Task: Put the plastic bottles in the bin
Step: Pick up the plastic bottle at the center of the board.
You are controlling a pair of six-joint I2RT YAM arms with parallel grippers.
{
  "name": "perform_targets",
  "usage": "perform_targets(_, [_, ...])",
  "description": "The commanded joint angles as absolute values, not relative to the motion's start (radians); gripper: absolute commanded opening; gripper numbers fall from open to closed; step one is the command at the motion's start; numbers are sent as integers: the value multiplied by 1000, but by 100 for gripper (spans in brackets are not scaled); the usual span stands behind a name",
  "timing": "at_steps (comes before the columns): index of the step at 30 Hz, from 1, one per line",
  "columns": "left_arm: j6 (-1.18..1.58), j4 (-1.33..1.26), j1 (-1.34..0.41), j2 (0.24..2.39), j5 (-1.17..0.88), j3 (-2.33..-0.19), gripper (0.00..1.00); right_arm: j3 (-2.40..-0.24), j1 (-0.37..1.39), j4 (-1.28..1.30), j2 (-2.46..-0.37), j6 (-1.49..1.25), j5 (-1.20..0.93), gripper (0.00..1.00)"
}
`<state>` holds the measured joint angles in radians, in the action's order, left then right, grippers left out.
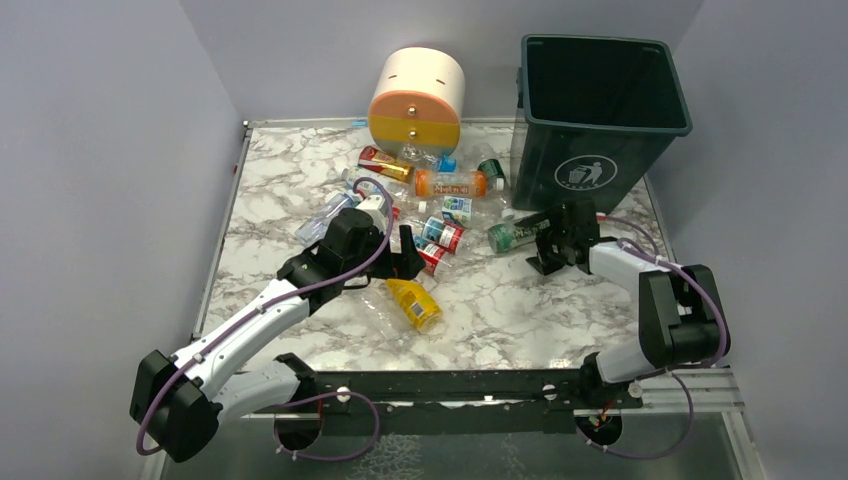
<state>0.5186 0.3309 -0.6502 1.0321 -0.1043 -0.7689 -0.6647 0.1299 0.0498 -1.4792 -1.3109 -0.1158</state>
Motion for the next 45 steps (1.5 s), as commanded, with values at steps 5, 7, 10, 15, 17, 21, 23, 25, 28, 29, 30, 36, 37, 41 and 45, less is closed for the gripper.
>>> perform_targets(5, [527, 310, -655, 1002, -88, -753, 99, -694, 133, 2, -1540, -1350, -50, 96])
perform_targets(7, [526, 311, -656, 1000, -86, -752, 99, -694, 133, -3, -1549, -1351, -44, 96])
perform_targets(10, [527, 311, -656, 1003, -87, -752, 99, -691, 133, -20, -1564, -1352, -40, 94])
perform_targets(15, [531, 309, -656, 1008, -88, -752, 99, -679, 136, -55, -1591, -1356, -40, 87])
perform_targets(17, [530, 308, -656, 1008, -87, -752, 99, -675, 138, -61, -1597, -1351, -39, 87])
perform_targets(21, [530, 307, -656, 1010, -88, -752, 99, -664, 140, -78, -1606, -1337, -38, 80])
perform_targets(23, [529, 307, -655, 1010, -87, -752, 99, -657, 139, -84, -1610, -1324, -36, 77])
perform_targets(25, [530, 307, -656, 1008, -86, -752, 99, -652, 140, -84, -1612, -1311, -35, 75])
perform_targets(28, [532, 307, -656, 1006, -84, -750, 99, -634, 139, -96, -1598, -1285, -37, 69])
perform_targets(29, [531, 307, -656, 1006, -86, -749, 99, -628, 140, -98, -1589, -1273, -38, 67])
perform_targets(30, [532, 307, -655, 1006, -86, -749, 99, -620, 139, -100, -1575, -1263, -38, 65])
perform_targets(36, [533, 306, -656, 1012, -83, -750, 99, -578, 139, -67, -1447, -1177, -23, 62])
perform_targets(37, [532, 304, -656, 1014, -83, -751, 99, -572, 140, -57, -1421, -1156, -22, 62])
perform_targets(41, [532, 299, -655, 1020, -83, -753, 99, -556, 140, -6, -1307, -1079, -22, 62])
perform_targets(45, [531, 298, -656, 1018, -81, -753, 99, -543, 140, 31, -1215, -989, -76, 61])
